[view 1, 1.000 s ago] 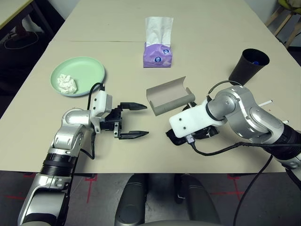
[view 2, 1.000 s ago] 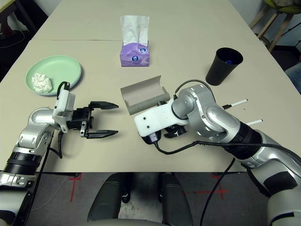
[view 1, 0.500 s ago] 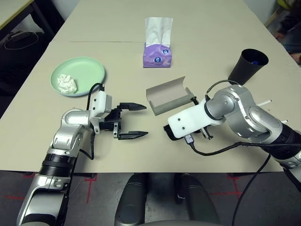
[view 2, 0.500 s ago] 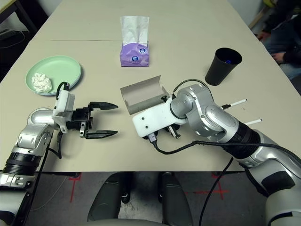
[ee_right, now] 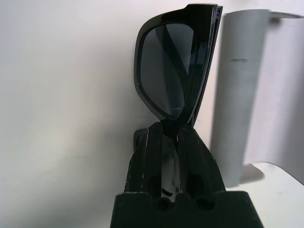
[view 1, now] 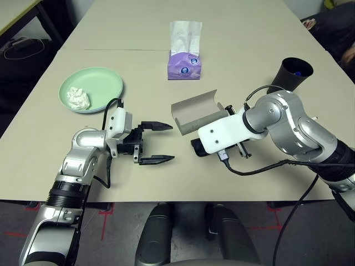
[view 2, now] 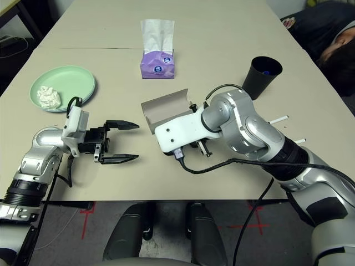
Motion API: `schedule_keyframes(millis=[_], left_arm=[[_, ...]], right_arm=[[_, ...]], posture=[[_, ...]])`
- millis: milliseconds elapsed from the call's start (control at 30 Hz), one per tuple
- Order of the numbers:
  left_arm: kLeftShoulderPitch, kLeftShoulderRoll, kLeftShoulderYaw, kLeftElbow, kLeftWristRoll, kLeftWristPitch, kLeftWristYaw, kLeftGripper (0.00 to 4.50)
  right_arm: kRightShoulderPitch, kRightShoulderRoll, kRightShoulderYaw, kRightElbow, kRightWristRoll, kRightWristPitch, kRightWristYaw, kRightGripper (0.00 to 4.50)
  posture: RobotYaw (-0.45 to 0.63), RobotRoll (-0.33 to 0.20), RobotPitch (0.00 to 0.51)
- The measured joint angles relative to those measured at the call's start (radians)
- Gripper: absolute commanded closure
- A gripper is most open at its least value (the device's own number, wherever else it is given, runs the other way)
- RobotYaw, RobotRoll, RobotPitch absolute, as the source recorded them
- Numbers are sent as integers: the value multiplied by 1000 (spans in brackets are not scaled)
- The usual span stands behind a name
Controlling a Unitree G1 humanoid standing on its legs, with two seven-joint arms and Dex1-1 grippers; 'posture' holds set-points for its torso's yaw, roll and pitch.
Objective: Organize and tidy the items on the table.
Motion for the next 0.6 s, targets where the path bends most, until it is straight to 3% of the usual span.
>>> schedule_keyframes(millis=[267, 600], left_arm=[[0, 8, 0, 0, 0, 3, 0, 0], [1, 29, 2, 1, -1, 7, 5, 0]], right_arm=[[-89, -4, -43, 50, 24, -39, -9, 4167], [-89, 55, -36, 269, -84, -229, -203, 4168]], posture=[[130, 0, 173], [148, 0, 183]])
